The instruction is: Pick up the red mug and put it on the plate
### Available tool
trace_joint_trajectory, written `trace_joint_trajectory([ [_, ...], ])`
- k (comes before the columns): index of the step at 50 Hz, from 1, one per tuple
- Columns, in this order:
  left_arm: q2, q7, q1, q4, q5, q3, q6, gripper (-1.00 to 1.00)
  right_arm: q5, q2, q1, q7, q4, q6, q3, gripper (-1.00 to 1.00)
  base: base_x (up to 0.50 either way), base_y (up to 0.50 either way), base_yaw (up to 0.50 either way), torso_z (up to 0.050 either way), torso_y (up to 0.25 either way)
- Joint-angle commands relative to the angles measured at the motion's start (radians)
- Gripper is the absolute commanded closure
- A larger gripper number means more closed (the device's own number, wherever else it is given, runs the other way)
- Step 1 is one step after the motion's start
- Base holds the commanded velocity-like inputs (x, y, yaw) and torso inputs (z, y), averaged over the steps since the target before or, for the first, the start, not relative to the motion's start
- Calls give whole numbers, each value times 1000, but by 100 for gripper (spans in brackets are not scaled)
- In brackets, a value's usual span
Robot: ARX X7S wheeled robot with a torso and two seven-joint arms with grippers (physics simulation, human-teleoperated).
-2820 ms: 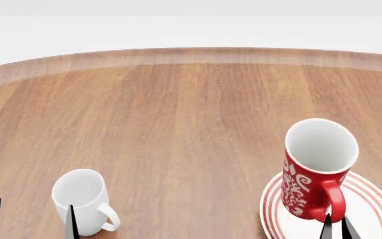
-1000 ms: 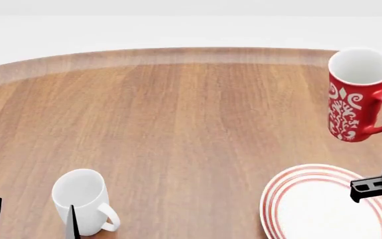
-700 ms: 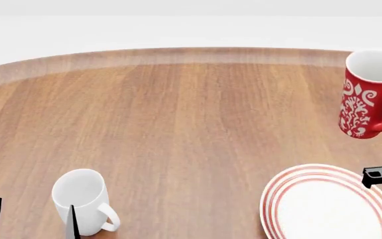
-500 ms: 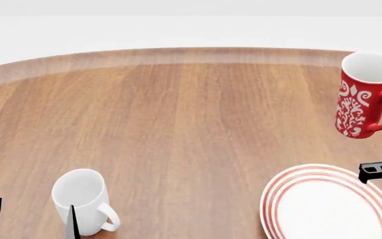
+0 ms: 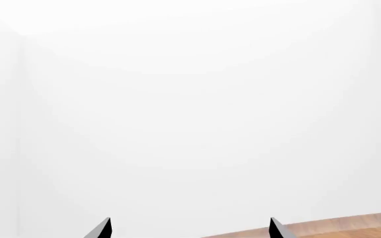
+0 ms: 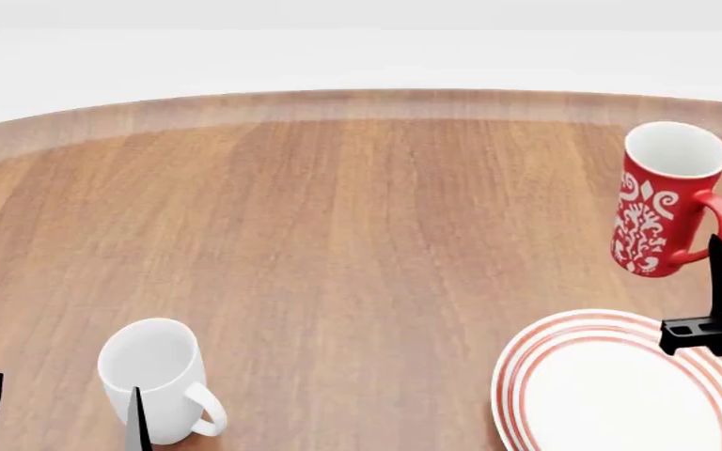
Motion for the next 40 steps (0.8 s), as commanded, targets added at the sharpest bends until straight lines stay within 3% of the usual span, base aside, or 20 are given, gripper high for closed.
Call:
trace_joint_trajectory([
  [1,-1,-3,0,1,2,2,-2,-100,-1,-20,-29,-24,40,-53,25,100,0,0,0,0,0],
  [21,-4,-5,-2,2,1,6,-4,-100,5,-69,-94,-75,111,-175,65,100,0,0,0,0,1],
  [40,-3,-10,-2,-2,-9,8,5,-100,-26,-79,-101,-59,141,-191,58,100,0,0,0,0,0],
])
